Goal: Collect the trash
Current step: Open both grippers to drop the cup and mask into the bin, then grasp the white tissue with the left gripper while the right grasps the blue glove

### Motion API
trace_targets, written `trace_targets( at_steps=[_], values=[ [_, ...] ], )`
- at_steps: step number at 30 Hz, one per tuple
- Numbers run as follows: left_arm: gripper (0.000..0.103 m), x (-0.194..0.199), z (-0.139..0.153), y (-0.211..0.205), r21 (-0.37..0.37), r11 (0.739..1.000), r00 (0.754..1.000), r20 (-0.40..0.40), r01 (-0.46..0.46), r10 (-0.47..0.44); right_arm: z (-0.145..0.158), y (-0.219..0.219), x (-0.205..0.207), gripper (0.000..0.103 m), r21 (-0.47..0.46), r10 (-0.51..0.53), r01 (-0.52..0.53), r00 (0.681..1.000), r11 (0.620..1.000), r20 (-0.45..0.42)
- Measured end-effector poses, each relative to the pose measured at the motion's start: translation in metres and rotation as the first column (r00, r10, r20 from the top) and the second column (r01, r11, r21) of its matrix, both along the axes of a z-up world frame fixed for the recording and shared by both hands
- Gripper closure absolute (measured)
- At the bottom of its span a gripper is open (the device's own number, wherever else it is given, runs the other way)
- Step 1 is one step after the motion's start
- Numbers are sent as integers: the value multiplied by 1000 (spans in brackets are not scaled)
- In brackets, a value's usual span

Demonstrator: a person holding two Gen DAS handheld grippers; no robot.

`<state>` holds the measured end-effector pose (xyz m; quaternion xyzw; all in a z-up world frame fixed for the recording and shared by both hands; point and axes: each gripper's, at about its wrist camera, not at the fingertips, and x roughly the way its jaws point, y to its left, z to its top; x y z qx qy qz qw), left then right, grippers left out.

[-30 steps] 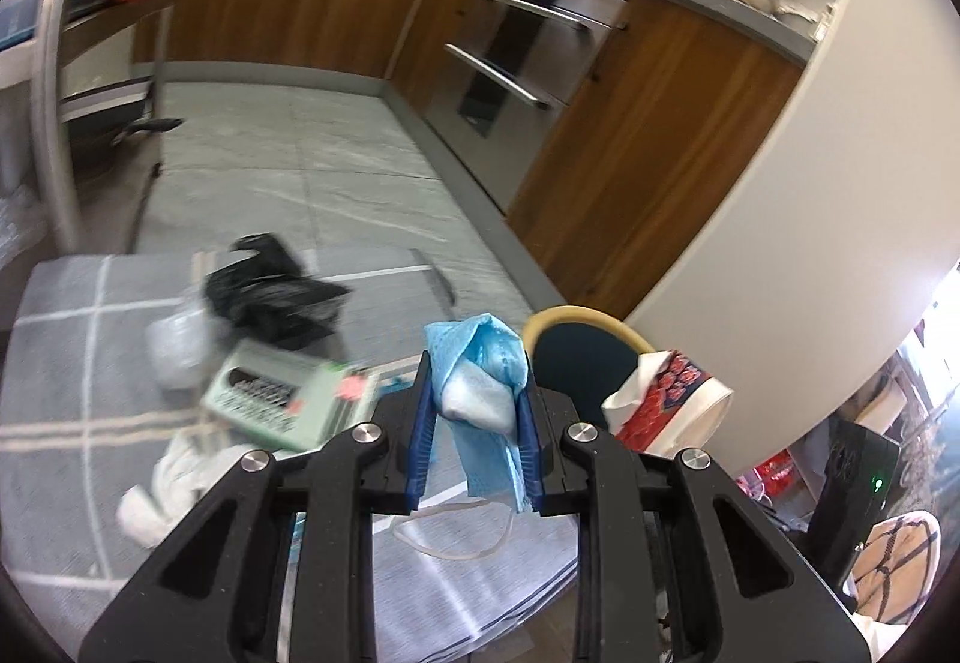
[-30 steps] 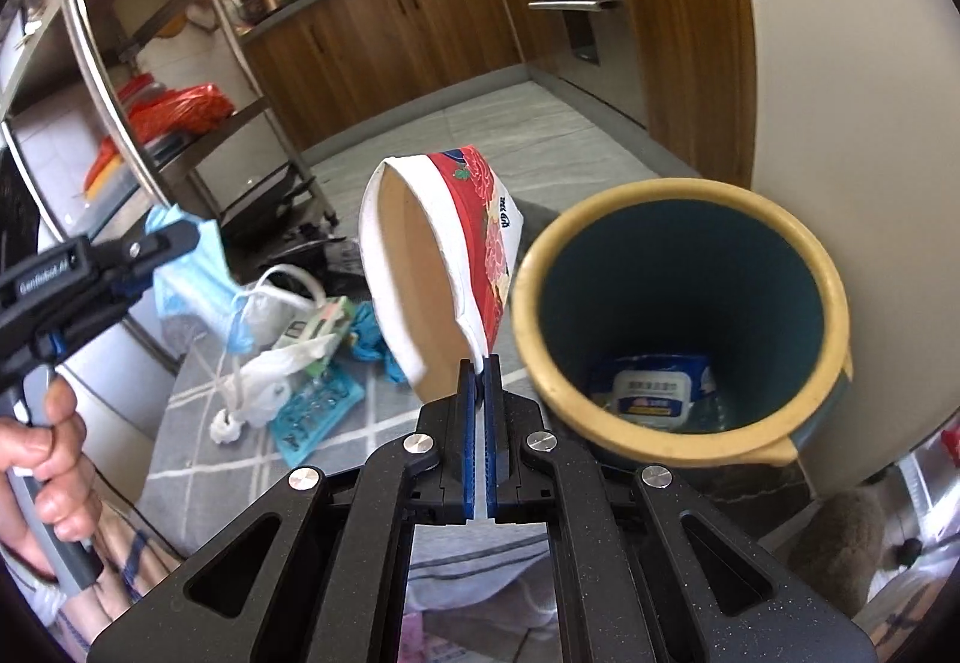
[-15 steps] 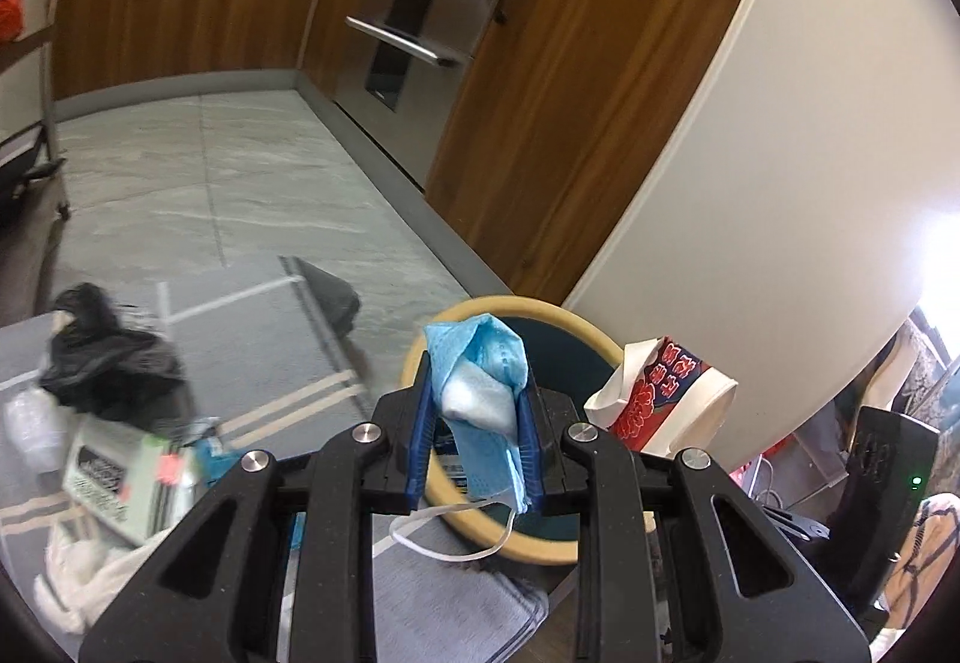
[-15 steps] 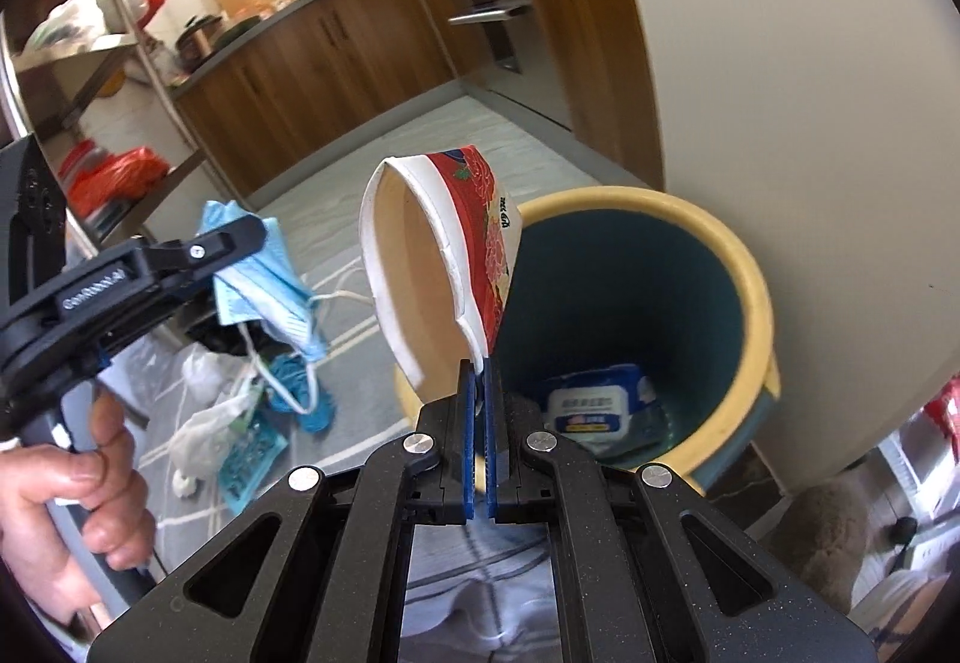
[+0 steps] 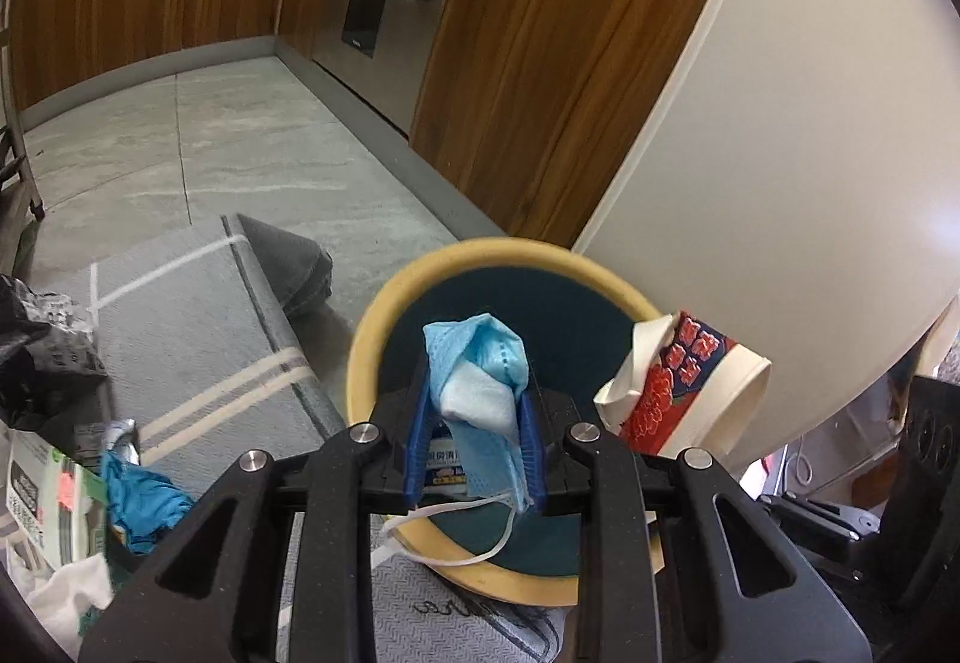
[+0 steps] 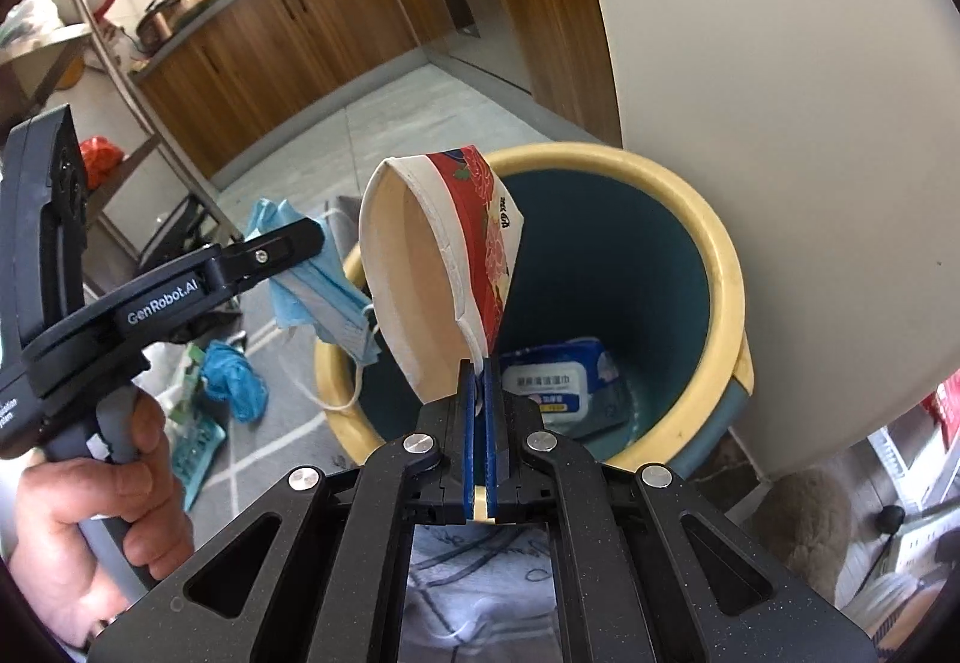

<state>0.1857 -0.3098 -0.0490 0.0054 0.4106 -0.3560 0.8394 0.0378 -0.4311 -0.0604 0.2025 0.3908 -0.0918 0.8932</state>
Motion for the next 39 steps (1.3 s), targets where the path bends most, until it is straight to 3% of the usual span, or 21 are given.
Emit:
trace_targets(
  at_steps=[8, 11, 15, 18, 29, 39],
  values=[
    [74, 0, -14, -5, 41, 999, 1000, -18, 7, -6, -12, -4, 4, 99, 14, -20, 20, 999, 1000, -47],
    [67, 1, -14, -3, 42, 999, 1000, -21, 1, 0, -14, -3, 4, 99, 16, -18, 19, 998, 1000, -56],
    [39, -3, -5, 4, 22, 1000, 1000, 11, -16, 16, -13, -2, 2, 93, 14, -19, 19, 998, 1000, -57],
    [32, -6, 3, 11, 12, 1000, 999, 37, -23, 23, -12, -2, 0, 87, 12, -20, 20, 998, 1000, -56],
    [23, -17, 26, 63, 0, 996, 991, 98, -91, 90, 8, 12, -4, 63, 10, -1, 1, 1000, 1000, -2],
    [22, -31, 39, 156, -28, 970, 962, 119, -242, 244, 18, 54, 0, 49, 6, 84, -84, 996, 996, 17]
  ],
)
